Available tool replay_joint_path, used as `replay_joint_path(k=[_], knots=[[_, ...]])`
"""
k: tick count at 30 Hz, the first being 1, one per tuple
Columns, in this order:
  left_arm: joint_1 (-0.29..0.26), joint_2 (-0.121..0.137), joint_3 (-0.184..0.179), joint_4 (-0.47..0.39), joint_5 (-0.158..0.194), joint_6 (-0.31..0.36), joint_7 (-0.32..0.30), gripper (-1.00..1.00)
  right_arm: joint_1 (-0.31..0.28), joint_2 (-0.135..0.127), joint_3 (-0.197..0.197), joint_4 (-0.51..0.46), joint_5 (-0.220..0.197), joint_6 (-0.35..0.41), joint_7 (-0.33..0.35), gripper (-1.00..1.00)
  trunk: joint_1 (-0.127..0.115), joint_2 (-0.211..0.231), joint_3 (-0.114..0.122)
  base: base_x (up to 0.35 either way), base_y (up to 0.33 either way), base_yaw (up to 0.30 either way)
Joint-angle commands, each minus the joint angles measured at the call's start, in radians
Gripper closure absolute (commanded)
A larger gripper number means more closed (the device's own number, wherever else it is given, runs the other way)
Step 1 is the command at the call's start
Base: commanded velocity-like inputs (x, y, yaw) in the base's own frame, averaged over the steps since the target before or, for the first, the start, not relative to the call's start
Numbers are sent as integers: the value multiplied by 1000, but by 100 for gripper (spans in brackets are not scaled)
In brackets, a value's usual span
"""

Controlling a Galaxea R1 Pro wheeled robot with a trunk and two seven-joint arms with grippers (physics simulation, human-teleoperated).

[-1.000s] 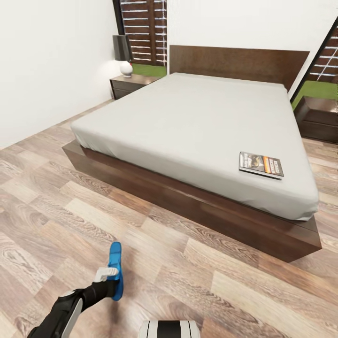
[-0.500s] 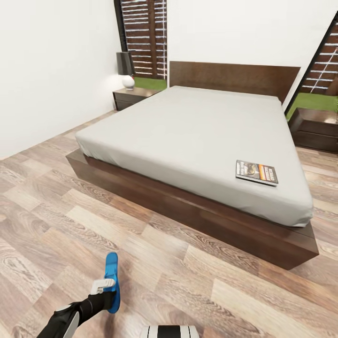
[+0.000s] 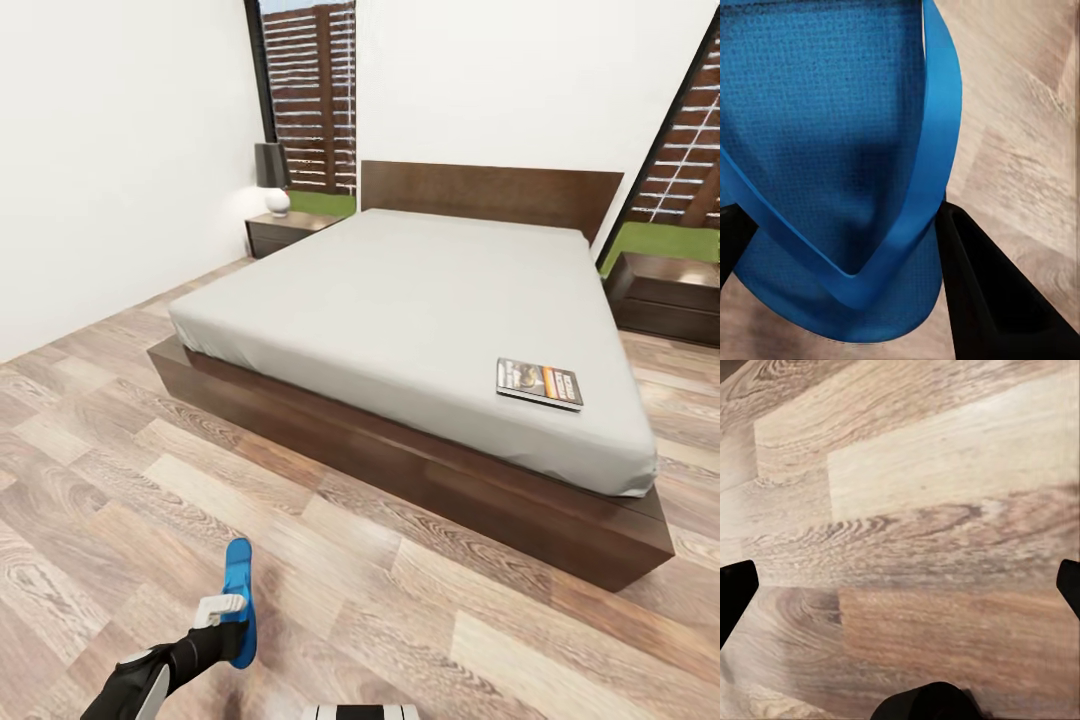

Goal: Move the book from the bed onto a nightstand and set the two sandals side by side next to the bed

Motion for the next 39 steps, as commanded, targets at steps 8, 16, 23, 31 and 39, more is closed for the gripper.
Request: replay_joint_path(k=[8,16,23,31,39], knots=[[0,-36,7,68,-1,-53,-6,100,-1,367,1,-180,404,11,-372,-100,-4,2,30,0,0,0],[0,-38,8,90,-2,-62,-6,100,-1,381,2,-179,442,2,-375,-100,-7,3,61,0,0,0],[0,-39,9,91,-1,-64,-6,100,-1,379,-1,-178,441,3,-375,-100,-11,5,88,0,0,0],[0,-39,8,104,-1,-64,-6,100,0,374,-5,-179,437,4,-373,-100,-14,7,119,0,0,0],[0,-40,8,128,-1,-64,-6,100,-1,374,-4,-177,441,2,-374,-100,-18,9,150,0,0,0]])
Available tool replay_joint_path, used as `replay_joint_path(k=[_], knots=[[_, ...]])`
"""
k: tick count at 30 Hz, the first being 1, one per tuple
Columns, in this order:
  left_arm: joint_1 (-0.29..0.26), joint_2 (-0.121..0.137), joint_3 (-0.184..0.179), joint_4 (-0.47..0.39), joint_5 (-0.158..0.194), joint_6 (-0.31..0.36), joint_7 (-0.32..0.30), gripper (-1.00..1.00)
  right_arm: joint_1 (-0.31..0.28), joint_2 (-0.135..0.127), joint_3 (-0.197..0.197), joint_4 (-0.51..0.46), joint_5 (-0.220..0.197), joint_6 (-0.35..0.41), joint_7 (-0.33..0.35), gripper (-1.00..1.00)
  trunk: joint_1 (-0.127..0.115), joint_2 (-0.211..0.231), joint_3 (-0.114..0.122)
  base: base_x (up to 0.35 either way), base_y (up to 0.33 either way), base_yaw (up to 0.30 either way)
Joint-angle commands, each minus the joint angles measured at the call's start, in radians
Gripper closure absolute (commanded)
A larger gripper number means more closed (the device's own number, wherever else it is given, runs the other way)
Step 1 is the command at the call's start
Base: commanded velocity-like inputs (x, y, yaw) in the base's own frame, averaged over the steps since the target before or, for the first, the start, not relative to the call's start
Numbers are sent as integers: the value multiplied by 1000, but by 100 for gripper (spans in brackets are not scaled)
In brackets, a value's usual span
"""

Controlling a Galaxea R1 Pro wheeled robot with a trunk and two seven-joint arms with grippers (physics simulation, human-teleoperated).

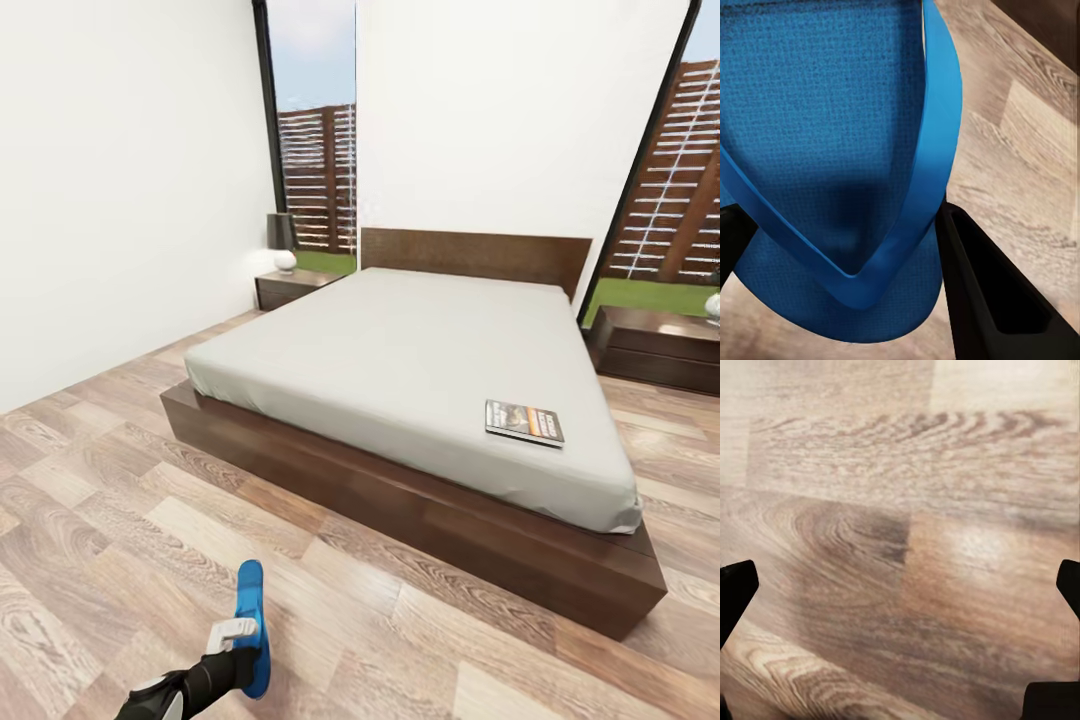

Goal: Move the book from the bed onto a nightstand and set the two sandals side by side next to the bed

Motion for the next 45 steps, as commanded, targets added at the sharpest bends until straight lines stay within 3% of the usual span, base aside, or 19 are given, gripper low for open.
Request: replay_joint_path(k=[1,14,25,41,45], knots=[[0,-1,4,-1,1,9,-6,100,0,0,-3,-1,-10,10,4,-100,-1,0,3,0,0,0],[0,-2,3,37,0,2,-5,100,0,1,-3,18,-11,-11,0,-100,-6,3,53,0,0,0],[0,-1,3,131,-5,-135,-5,100,0,-1,4,29,-8,-33,2,-100,-11,6,96,0,0,0],[0,-4,3,140,-2,-142,-4,100,0,-2,3,29,-10,-33,3,-100,-19,9,158,0,0,0],[0,-4,3,140,-2,-142,-4,100,0,-2,2,29,-10,-33,3,-100,-34,37,170,0,0,0]])
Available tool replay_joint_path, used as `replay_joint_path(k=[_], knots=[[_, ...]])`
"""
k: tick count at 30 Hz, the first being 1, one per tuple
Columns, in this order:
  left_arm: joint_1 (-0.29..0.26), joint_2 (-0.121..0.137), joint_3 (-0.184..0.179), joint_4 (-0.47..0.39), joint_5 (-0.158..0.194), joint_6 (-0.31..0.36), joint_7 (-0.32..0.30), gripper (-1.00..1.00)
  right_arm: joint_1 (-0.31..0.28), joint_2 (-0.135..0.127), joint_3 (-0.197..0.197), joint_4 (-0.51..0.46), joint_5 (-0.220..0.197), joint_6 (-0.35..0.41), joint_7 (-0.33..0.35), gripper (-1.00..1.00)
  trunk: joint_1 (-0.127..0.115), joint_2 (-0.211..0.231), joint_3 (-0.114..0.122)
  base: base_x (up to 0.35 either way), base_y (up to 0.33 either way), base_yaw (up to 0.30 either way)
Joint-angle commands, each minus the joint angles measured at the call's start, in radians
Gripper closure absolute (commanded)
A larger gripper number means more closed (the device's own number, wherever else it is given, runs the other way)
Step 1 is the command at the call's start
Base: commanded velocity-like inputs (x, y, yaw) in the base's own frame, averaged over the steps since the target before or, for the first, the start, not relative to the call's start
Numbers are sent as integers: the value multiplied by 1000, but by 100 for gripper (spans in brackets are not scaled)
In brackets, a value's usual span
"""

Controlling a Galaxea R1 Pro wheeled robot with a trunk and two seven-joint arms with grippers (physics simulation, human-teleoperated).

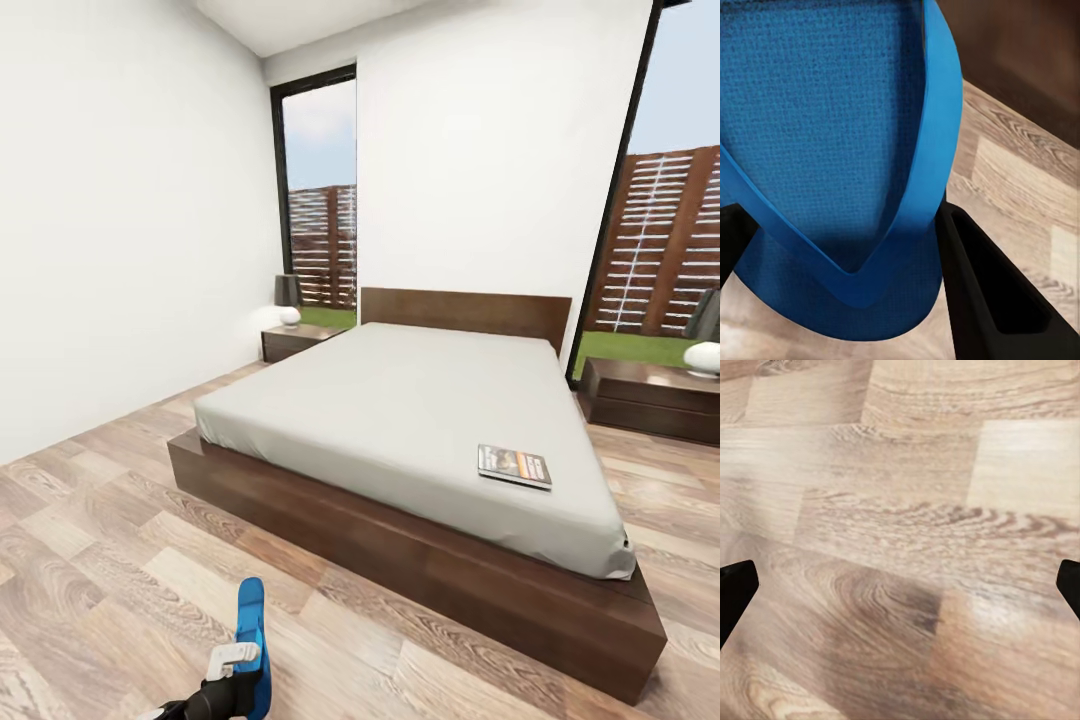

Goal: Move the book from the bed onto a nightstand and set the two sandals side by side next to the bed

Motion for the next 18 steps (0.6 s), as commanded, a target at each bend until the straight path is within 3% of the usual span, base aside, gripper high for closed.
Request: replay_joint_path(k=[1,18], knots=[[0,0,5,0,1,3,-7,100,0,0,-3,-1,-10,10,4,-100,-4,7,2,0,0,0],[0,-1,5,1,1,3,-7,100,0,0,-3,-1,-10,10,4,-100,-69,126,55,0,0,0]])
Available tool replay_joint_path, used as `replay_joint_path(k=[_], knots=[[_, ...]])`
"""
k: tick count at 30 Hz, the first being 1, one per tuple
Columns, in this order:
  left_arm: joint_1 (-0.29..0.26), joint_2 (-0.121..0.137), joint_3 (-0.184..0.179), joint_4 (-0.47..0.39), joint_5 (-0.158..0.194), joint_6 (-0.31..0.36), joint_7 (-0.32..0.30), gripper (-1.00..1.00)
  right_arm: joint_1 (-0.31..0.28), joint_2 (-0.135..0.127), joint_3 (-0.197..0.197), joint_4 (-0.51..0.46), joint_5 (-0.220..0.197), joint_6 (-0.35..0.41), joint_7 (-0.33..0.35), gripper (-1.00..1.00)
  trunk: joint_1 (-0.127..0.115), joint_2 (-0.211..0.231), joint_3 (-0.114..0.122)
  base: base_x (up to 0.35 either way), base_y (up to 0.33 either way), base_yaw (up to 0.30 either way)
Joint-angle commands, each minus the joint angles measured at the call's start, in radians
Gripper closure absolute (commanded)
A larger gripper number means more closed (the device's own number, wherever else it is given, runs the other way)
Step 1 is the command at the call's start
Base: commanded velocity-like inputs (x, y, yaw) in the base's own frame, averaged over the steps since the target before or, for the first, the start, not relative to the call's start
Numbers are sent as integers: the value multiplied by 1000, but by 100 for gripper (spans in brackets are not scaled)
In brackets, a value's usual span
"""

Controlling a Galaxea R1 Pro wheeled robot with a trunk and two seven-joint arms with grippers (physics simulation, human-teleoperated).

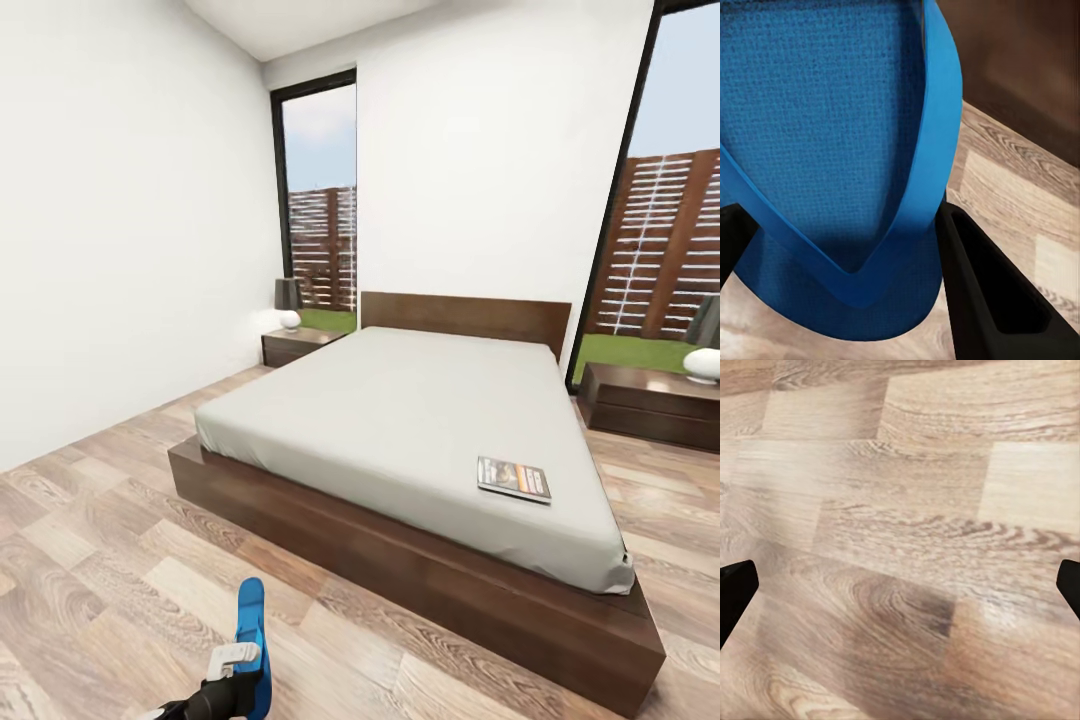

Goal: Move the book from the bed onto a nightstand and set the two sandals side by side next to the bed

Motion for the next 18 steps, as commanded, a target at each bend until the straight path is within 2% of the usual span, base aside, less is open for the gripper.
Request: replay_joint_path(k=[1,18], knots=[[-1,0,5,0,1,3,-7,100,0,0,-3,-1,-10,10,5,-100,0,0,-1,0,0,0],[-1,0,5,1,4,3,-7,100,-1,2,-3,-1,-9,9,4,-100,0,0,-23,0,0,0]])
